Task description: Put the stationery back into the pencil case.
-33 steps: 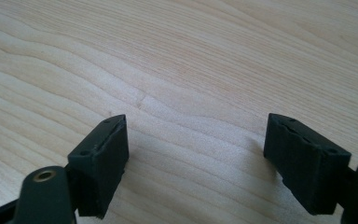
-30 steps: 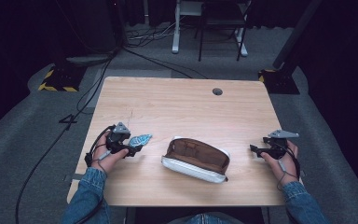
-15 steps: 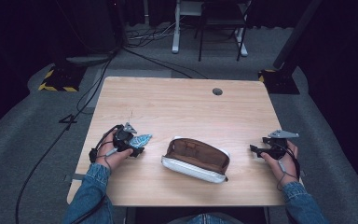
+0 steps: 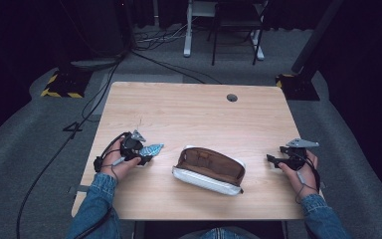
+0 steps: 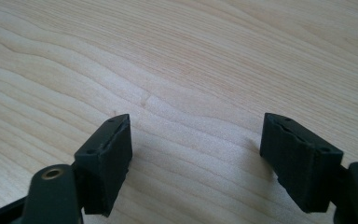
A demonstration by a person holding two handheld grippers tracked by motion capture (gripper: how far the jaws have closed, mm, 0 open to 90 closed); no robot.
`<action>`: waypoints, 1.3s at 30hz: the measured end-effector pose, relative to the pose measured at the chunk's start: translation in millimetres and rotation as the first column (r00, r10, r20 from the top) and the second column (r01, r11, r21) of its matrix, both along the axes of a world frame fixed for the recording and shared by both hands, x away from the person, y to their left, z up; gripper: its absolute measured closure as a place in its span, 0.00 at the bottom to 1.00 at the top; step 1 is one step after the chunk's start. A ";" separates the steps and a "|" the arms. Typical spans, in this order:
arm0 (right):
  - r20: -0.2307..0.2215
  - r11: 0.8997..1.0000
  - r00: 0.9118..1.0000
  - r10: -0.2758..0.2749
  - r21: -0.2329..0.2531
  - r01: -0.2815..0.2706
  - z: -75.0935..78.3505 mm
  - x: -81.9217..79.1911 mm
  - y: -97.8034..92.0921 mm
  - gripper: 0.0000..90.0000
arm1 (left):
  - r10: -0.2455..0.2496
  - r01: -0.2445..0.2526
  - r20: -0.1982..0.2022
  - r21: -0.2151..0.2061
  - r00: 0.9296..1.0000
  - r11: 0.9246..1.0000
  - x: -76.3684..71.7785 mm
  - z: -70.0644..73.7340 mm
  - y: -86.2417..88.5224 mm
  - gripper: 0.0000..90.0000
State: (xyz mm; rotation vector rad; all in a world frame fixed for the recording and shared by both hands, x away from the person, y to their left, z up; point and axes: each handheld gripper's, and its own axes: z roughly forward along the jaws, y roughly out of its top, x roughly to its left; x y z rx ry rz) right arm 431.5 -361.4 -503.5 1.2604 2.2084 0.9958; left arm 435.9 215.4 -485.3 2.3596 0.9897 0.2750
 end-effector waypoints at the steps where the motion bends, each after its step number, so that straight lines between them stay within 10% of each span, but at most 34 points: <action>1: 0.000 1.000 1.000 0.000 0.000 0.000 0.0 0.0 0.0 0.28 | 0.000 -0.001 -0.005 -0.008 1.000 1.000 0.3 -0.1 0.5 0.42; 17: 0.001 1.000 1.000 0.002 0.001 -0.002 0.1 -0.4 0.1 0.29 | -0.003 -0.001 -0.027 -0.147 1.000 0.989 -2.2 22.1 4.5 0.42; 39: 0.002 1.000 1.000 0.005 0.001 -0.005 0.1 -0.9 0.2 0.30 | -0.050 0.059 0.051 -0.195 0.997 0.979 -15.5 57.7 -1.3 0.42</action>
